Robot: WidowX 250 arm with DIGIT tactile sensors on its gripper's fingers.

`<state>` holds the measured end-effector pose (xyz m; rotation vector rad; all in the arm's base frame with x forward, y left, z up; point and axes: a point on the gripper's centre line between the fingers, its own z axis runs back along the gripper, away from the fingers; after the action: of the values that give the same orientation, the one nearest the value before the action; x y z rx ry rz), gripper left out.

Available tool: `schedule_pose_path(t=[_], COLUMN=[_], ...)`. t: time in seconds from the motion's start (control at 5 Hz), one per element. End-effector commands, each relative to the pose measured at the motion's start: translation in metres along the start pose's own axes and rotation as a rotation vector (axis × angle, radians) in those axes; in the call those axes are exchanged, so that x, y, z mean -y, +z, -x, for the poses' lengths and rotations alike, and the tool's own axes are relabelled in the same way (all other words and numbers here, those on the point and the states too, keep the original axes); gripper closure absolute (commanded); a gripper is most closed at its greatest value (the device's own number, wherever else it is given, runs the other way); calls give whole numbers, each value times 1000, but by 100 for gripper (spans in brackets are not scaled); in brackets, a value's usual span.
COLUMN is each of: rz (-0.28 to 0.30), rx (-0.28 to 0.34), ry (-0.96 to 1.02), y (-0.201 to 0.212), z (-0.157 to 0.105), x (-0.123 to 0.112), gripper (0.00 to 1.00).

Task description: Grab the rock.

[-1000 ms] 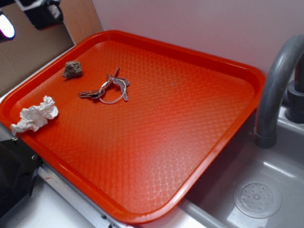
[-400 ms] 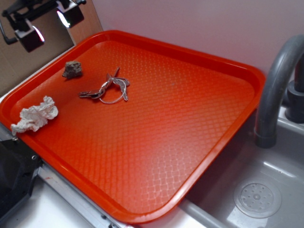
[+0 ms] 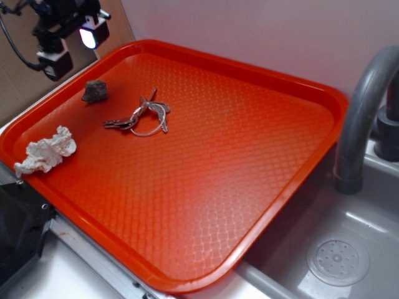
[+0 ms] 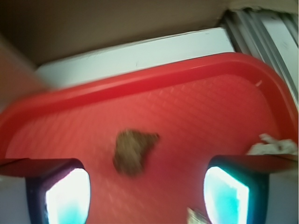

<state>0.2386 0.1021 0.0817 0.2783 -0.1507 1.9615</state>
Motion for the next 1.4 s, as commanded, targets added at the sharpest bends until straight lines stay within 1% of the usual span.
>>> schedule_pose_path(t=[0.0,0.2,0.4,0.6,0.8,1.0,1.2], rz=[-95,-125,-138,-135,-131,-119,-108], rx=[58,113,135,85,102,106,124], ry=[274,235,155,171,157,155,127], y=[-24,-38,-52,-58,-59,-59,-58], z=[-20,-14,-1,3,6,7,8], x=[-1,-1,-5,-12,-13,-16,-18], gripper=[0,0,0,0,46,100,100])
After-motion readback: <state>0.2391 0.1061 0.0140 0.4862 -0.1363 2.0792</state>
